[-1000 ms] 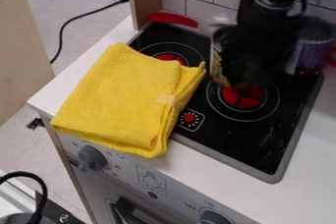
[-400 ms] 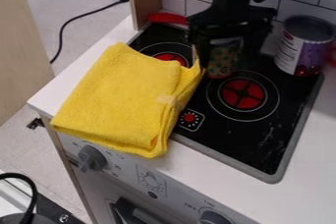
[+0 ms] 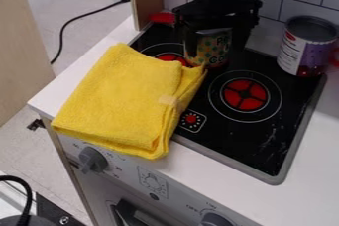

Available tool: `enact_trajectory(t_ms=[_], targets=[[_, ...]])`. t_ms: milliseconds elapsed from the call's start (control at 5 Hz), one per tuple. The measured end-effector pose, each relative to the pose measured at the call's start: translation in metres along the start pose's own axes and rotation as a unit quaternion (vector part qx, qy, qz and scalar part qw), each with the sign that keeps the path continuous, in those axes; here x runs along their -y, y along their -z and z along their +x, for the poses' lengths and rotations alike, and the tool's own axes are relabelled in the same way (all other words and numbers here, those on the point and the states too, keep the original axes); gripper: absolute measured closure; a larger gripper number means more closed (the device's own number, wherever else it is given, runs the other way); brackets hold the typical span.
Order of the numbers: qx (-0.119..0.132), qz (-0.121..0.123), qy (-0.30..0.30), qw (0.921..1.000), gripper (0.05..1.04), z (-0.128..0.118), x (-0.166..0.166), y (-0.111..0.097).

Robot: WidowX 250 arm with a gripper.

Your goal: Move the can to the upper left of burner

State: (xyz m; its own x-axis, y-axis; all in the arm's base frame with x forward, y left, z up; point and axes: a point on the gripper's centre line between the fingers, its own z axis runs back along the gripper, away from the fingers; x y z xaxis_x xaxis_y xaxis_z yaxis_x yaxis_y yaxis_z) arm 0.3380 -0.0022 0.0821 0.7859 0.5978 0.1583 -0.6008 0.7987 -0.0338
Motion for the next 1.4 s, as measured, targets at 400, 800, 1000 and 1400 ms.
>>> enact_trajectory(t_ms=[400, 800, 1000, 1400], targets=[[-0.007, -0.008, 0.01, 0.9999, 0.085, 0.013, -0.012, -0.002], [-0.023, -0.005, 0.009, 0.9997, 0.085, 0.012, -0.018, -0.002], [-0.035, -0.021, 0.043, 0.9982, 0.085, 0.003, -0.009, -0.006], [-0.026, -0.072, 0.111, 0.9909, 0.085, -0.03, 0.007, -0.03]])
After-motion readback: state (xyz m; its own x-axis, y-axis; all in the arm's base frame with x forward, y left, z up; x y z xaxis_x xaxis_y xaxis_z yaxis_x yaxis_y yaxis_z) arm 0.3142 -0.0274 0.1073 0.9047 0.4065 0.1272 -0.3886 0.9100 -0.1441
